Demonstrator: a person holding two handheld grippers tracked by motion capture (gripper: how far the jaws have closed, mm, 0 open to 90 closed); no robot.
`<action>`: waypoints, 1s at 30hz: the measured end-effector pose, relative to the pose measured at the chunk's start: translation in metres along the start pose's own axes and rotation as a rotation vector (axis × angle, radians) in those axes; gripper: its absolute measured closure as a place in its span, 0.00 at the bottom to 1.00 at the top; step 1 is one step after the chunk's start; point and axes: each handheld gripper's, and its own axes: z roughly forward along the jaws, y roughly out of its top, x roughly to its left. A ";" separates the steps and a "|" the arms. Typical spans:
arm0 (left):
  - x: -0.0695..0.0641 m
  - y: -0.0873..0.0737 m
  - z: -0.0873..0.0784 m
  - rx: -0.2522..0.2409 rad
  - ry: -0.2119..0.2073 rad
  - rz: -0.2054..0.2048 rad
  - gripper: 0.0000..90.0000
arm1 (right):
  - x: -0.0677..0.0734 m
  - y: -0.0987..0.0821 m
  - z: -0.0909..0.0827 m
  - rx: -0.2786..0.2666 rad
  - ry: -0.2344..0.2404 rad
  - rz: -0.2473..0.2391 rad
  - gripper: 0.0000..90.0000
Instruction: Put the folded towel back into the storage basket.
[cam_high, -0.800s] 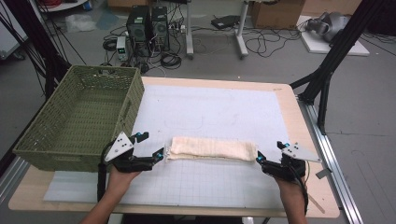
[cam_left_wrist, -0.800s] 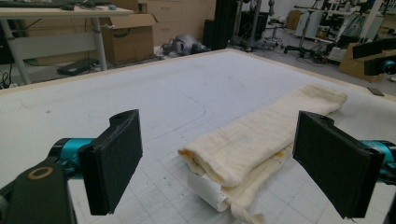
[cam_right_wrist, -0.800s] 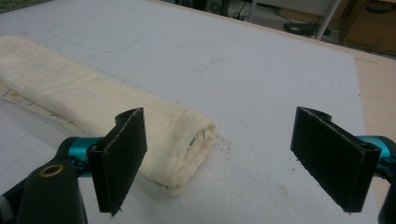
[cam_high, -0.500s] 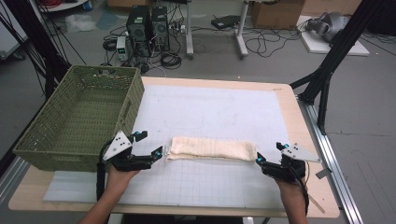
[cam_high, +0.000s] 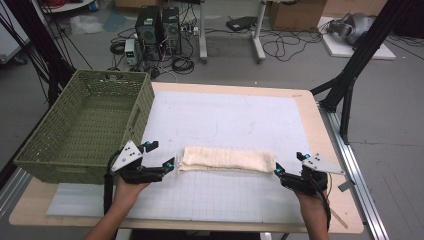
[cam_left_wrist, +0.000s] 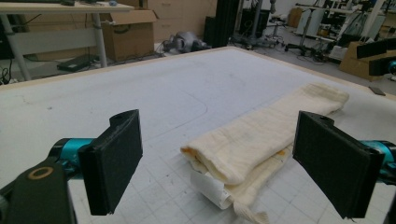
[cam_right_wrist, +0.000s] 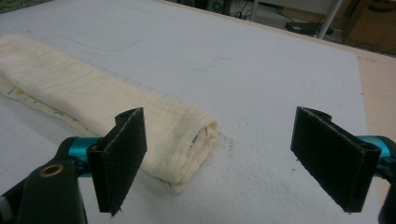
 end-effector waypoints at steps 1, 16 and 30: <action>0.000 0.000 0.000 -0.002 -0.003 -0.002 0.18 | 0.000 0.000 0.000 0.001 0.000 0.000 0.19; -0.001 0.005 0.003 0.023 -0.029 -0.038 0.19 | 0.000 0.000 0.001 0.002 0.020 -0.003 0.19; 0.001 0.023 0.017 0.064 -0.041 -0.055 0.18 | 0.002 0.001 -0.003 -0.016 0.023 0.002 0.19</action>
